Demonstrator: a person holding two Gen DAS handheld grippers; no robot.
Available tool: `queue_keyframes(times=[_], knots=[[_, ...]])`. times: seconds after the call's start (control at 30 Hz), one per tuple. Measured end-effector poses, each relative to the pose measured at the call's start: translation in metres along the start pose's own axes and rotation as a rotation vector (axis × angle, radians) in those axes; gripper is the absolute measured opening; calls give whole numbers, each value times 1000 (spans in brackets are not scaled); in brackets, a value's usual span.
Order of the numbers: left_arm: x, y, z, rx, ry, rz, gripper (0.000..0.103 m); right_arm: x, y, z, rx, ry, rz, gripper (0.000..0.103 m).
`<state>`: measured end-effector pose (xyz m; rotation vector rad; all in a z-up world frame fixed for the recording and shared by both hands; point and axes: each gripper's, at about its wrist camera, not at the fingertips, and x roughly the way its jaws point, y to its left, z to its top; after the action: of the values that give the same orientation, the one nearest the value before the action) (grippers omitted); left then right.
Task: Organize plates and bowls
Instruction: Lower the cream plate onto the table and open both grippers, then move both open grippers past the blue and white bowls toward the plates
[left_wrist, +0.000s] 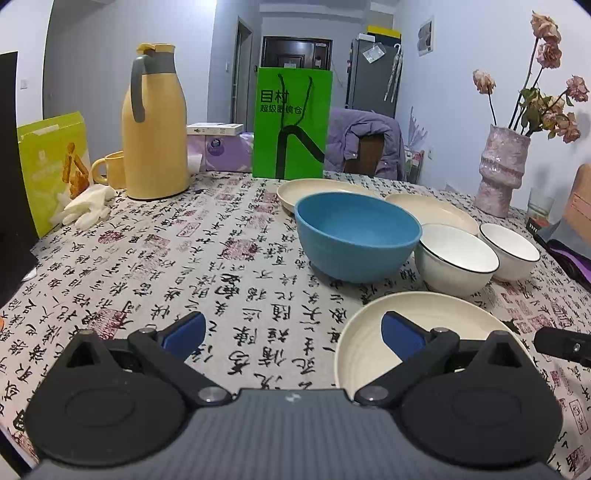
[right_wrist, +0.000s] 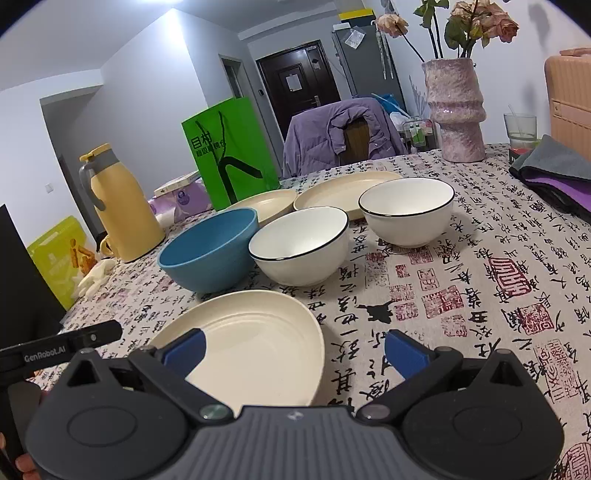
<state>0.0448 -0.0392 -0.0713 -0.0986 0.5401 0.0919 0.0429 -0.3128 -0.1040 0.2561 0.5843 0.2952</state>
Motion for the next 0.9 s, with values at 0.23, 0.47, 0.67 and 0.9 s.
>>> queue_keyframes(times=[0.23, 0.47, 0.67, 0.9], knots=[[0, 12, 8, -22, 6, -14, 103, 1, 8, 3, -14, 3, -1, 103], [-3, 20, 17, -23, -16, -12, 103, 3, 19, 7, -33, 5, 5, 103], [-4, 25, 27, -35, -27, -9, 103, 5, 27, 16, -51, 4, 9, 103], [-7, 29, 40, -34, -50, -7, 103, 6, 34, 27, -64, -9, 9, 103]])
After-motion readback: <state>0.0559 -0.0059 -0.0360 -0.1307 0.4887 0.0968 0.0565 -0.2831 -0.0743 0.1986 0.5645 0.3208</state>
